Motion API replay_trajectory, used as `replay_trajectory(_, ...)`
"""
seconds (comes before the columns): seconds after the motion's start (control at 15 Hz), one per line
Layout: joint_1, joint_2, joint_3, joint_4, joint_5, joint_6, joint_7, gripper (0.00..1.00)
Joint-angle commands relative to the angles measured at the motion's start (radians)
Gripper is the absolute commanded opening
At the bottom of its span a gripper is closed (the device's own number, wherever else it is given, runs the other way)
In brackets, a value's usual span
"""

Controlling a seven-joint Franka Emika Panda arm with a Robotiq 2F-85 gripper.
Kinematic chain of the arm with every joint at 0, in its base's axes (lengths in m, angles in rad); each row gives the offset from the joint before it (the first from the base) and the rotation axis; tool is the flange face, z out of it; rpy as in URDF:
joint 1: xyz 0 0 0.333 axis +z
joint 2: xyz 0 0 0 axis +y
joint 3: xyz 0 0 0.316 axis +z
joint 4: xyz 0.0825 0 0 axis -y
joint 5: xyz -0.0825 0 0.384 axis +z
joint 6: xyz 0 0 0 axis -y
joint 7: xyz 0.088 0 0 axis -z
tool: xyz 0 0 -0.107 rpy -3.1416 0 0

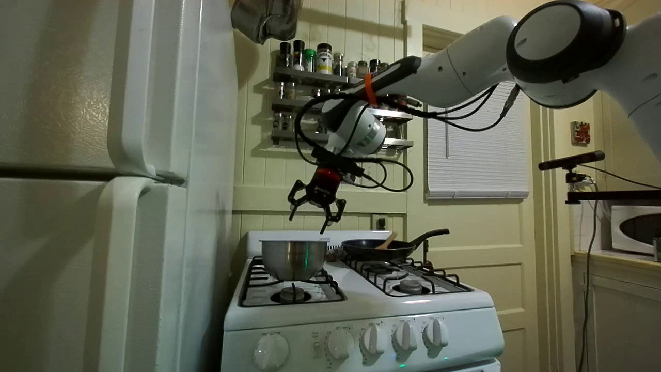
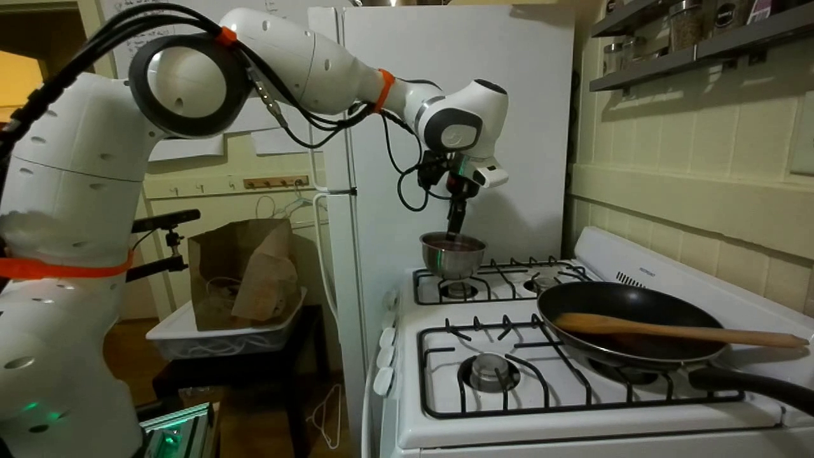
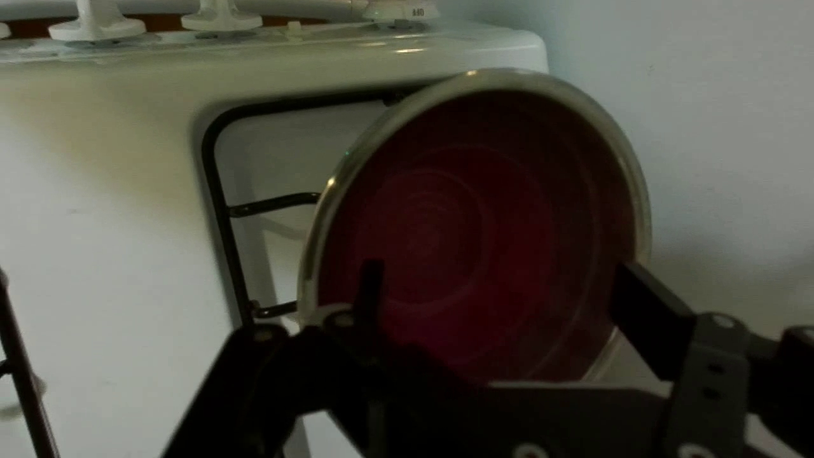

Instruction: Put the pink bowl into the silver bowl, then the silver bowl into the pan

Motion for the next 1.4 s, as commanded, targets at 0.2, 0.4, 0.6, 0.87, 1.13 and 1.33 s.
replay_trajectory(0.2,0.004,-0.101,-0.031,-0.042,-0.109,-0.050,0.049,1.00)
replay_trajectory(0.4,0.000,-0.116,-0.043,-0.073,-0.140,-0.036,0.065,1.00)
replay_trajectory(0.6,-0.001,-0.118,-0.047,-0.113,-0.143,-0.018,0.056,1.00)
replay_trajectory(0.87,-0.001,-0.106,-0.043,-0.166,-0.128,0.047,0.041,1.00)
replay_trajectory(1.13,-0.001,-0.095,-0.039,-0.207,-0.118,0.133,0.025,1.00)
replay_trajectory(1.33,-0.002,-0.091,-0.032,-0.226,-0.106,0.176,0.013,1.00)
